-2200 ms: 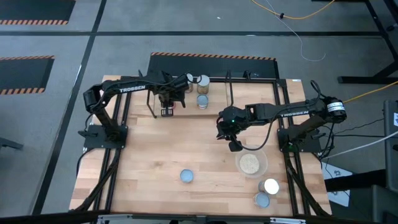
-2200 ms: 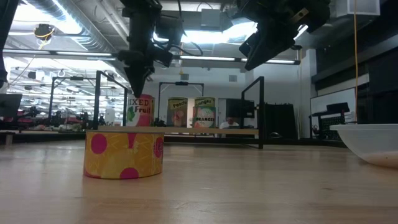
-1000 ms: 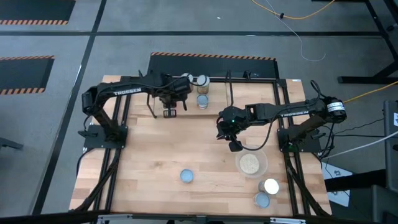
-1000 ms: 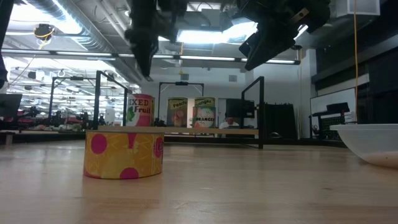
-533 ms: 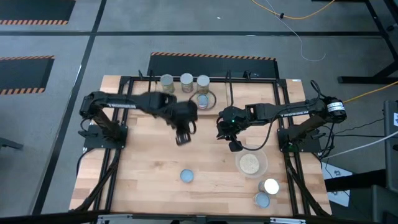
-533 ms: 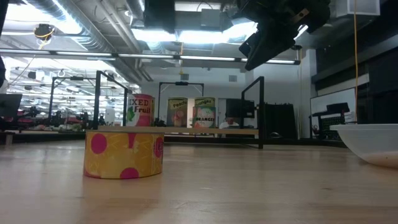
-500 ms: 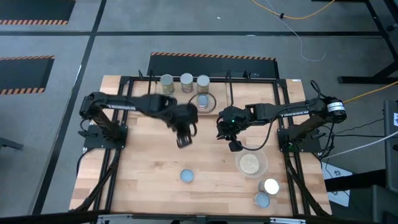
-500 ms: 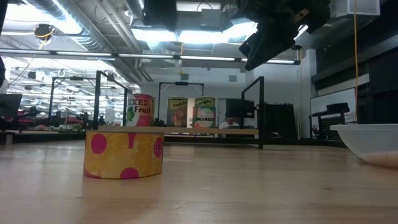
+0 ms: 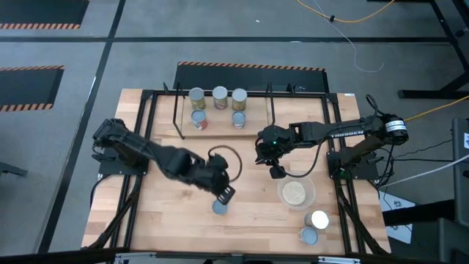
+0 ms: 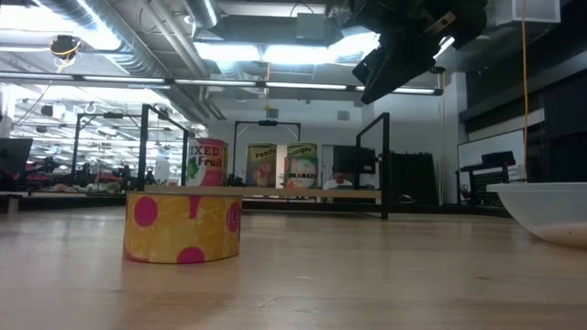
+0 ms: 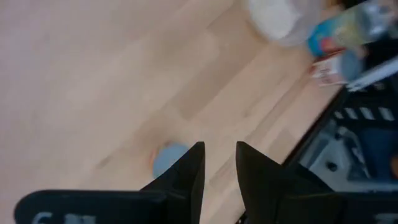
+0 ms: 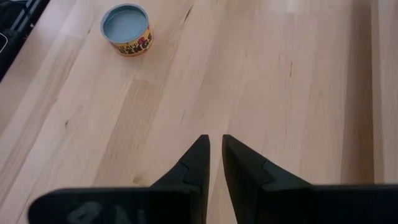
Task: Pick and place cans onto a shelf
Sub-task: Put the canned pineapple rings on the shelf
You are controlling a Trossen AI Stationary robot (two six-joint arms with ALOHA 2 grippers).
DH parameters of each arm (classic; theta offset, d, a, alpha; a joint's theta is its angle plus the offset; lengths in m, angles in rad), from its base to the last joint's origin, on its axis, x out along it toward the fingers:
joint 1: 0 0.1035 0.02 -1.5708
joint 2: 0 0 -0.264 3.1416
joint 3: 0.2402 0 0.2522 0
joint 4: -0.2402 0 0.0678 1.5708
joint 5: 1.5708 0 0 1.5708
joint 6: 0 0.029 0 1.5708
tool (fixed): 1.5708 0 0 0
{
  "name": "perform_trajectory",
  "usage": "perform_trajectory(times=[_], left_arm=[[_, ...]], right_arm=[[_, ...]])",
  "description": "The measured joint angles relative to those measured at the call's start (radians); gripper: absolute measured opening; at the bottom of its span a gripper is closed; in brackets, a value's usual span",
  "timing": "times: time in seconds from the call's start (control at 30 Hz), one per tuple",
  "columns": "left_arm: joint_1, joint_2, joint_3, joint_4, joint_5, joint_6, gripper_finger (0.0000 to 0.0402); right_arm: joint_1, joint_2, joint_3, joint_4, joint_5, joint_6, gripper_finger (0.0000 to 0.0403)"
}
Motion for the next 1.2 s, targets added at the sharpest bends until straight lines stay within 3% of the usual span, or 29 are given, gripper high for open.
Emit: perform_trajectory(times=[0.2,0.4,0.7,1.2], left_arm=[[-0.050,0.103,-0.001,0.016,0.003,-0.215,0.0084],[-0.059,0.206,-0.001,0.023,0.036,-0.335,0.0084],[-0.056,0.320,-0.001,0.054,0.136,-0.420,0.0084],[-0.039,0.385,0.001,0.117,0.138,-0.425,0.0084]], right_arm=[[0.000,0.000,0.000,0.003,0.000,-0.001,0.0049],[0.000,0.000,0.000,0.008,0.000,-0.002,0.0049],[0.000,0.000,0.000,0.025,0.000,-0.002,0.0049],[0.000,0.000,0.000,0.031,-0.001,0.001,0.0049]])
